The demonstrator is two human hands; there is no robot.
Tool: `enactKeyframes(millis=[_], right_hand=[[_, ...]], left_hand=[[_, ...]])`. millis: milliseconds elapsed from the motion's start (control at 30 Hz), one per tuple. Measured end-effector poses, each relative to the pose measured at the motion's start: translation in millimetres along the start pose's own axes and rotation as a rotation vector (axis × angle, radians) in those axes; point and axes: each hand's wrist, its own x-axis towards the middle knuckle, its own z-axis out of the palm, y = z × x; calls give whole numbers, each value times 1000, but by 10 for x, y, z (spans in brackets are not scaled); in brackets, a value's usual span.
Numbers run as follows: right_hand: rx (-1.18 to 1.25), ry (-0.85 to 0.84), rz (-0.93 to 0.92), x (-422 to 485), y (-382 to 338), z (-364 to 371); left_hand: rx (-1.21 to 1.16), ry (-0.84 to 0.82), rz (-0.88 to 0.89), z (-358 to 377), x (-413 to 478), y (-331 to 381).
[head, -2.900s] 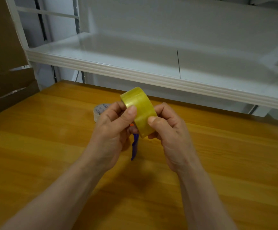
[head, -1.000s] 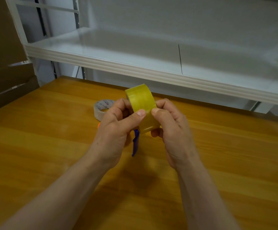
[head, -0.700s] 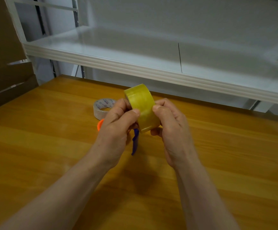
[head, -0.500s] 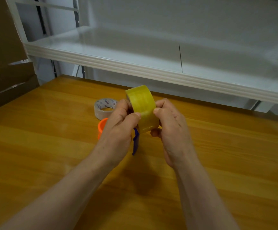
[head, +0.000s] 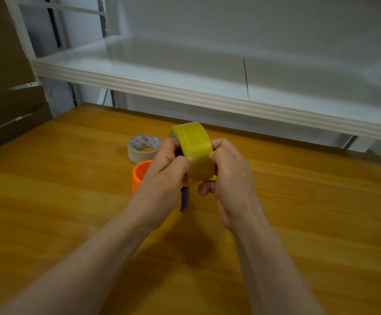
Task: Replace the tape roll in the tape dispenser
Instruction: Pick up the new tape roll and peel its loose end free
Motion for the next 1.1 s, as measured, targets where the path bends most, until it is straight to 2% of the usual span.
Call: enactKeyframes(millis=[233,567,767,1100], right_hand=[[153,103,88,-1,-76,10],[239,193,121,-18,-89,46],[322,163,107,-33,-94,41],[275,281,159,-18,-76,99]], left_hand=[[43,-79,89,54,-48,48],[38,-8,120,93,-56,23],[-39,2,118,100,-63,68],[14,20,129,129,-69,18]])
